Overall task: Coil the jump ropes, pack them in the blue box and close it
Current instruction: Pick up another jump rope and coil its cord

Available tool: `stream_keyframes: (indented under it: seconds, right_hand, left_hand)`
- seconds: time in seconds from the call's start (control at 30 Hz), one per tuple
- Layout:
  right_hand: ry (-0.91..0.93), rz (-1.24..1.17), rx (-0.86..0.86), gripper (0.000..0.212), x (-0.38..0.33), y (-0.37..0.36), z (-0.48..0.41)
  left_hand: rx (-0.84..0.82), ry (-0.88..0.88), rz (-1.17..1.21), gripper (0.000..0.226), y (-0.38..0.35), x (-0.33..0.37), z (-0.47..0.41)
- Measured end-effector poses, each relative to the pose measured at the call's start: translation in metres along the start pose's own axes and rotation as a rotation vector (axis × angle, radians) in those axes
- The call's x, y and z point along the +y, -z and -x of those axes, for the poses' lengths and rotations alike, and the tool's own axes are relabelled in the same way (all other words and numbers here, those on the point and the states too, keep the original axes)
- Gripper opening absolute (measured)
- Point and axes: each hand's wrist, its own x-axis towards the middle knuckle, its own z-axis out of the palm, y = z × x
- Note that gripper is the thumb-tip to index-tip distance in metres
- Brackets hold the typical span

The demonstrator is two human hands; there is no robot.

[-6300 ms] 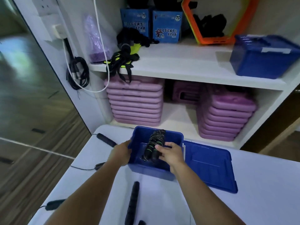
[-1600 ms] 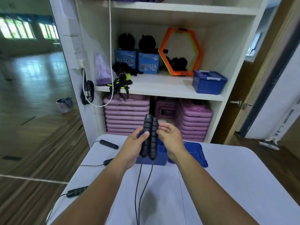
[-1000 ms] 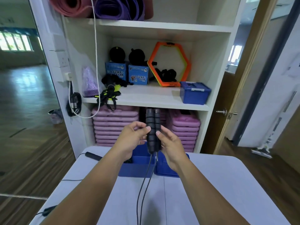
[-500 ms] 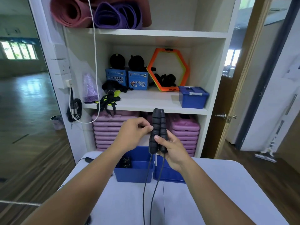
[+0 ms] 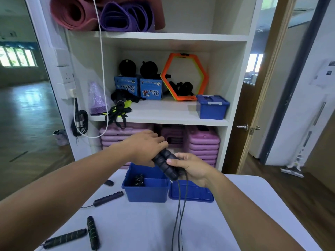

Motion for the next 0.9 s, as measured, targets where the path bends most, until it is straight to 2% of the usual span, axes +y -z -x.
stream_keyframes:
  seconds: [0.07, 0.17, 0.33, 0.47, 0.57, 0.67, 0.77, 0.87, 0.9]
  right_hand:
    - [-0.053, 0.026, -0.049, 0.035, 0.006, 0.003, 0.008]
    - [-0.087, 0.033, -0.041, 0.036, 0.016, 0.010, 0.016]
    - [0.125, -0.140, 0.093, 0.022, 0.010, 0.017, 0.011]
    - [0.212, -0.148, 0.188, 0.026, -0.001, 0.016, 0.004]
    - [0.246, -0.140, 0.216, 0.030, -0.007, 0.009, -0.001]
    - [0.261, -0.148, 0.208, 0.031, -0.008, 0.004, -0.004]
    - [0.273, -0.139, 0.203, 0.031, -0.006, 0.006, -0.005]
    - [0.268, -0.093, 0.187, 0.031, -0.002, 0.006, -0.005]
    - [0.260, -0.064, 0.180, 0.031, 0.000, 0.005, -0.006]
  left_hand:
    - [-0.027, 0.071, 0.087, 0.045, -0.007, -0.004, 0.006]
    - [-0.050, 0.251, 0.363, 0.035, -0.018, -0.014, 0.020]
    - [-0.013, 0.541, 1.010, 0.026, -0.042, -0.013, 0.041]
    - [0.078, 0.549, 1.496, 0.006, -0.035, 0.014, 0.043]
    - [0.155, 0.551, 1.707, 0.004, -0.024, 0.031, 0.036]
    - [0.325, 0.571, 1.934, 0.023, -0.019, 0.035, 0.024]
    - [0.593, 0.702, 2.192, 0.043, -0.014, 0.029, 0.012]
    - [0.836, 0.710, 2.380, 0.018, -0.003, 0.023, 0.000]
    - [0.882, 0.691, 2.432, 0.017, 0.000, 0.021, -0.004]
